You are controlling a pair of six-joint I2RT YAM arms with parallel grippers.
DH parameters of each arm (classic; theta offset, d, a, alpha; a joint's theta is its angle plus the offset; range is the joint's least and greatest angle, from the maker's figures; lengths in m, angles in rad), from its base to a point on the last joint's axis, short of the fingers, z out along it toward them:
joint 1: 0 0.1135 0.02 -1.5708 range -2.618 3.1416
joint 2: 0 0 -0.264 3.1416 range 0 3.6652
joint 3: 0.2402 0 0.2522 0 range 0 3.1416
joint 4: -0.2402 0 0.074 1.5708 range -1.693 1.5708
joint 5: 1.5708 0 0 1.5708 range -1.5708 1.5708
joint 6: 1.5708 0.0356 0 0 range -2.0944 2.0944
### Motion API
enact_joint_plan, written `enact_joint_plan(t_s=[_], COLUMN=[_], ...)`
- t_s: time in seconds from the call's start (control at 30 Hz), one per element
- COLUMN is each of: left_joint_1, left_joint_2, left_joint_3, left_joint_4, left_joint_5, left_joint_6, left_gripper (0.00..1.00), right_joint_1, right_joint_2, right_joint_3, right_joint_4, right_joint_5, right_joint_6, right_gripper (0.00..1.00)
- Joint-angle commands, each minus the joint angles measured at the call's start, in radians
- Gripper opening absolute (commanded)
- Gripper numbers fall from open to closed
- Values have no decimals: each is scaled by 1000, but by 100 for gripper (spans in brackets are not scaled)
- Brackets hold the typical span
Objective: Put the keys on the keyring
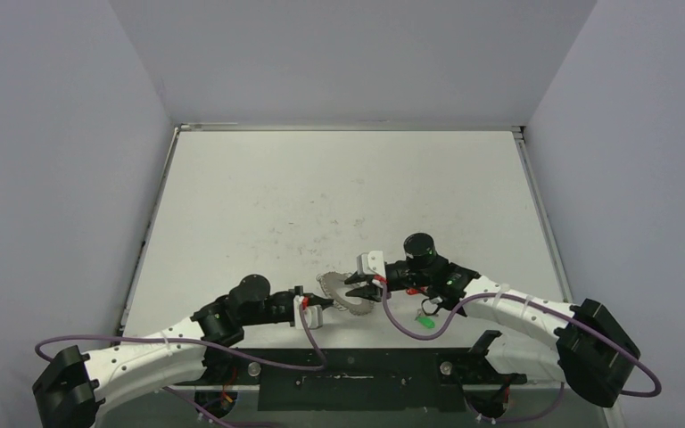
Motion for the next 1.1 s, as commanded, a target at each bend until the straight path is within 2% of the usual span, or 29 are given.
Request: enact_joint_plan(t_s=[0.0, 0.3, 0.67, 0.8, 0.97, 1.07], left_joint_1=[-3, -3, -3, -3, -3, -3], left_joint_2=[1, 8, 13, 15, 15, 5], left_joint_3=[24, 29, 32, 33, 32, 31], left_joint_4=[67, 75, 78, 79, 82, 78], left_joint_5=[39, 42, 46, 46, 46, 37], left_joint_6=[4, 10, 12, 12, 11, 12], left_gripper=[0, 0, 0, 0, 0, 0], right_joint_1=[14, 52, 89, 93, 97, 97], right_joint_2=[20, 62, 129, 141, 155, 149], right_joint_3=[71, 94, 126, 135, 166, 188], right_joint_4=[14, -46, -54, -50, -133, -196], right_joint_5=[-121, -149, -102, -98, -95, -75], right_joint_6=[-84, -168, -193, -193, -236, -254], right_gripper=[28, 29, 27, 22, 0, 0])
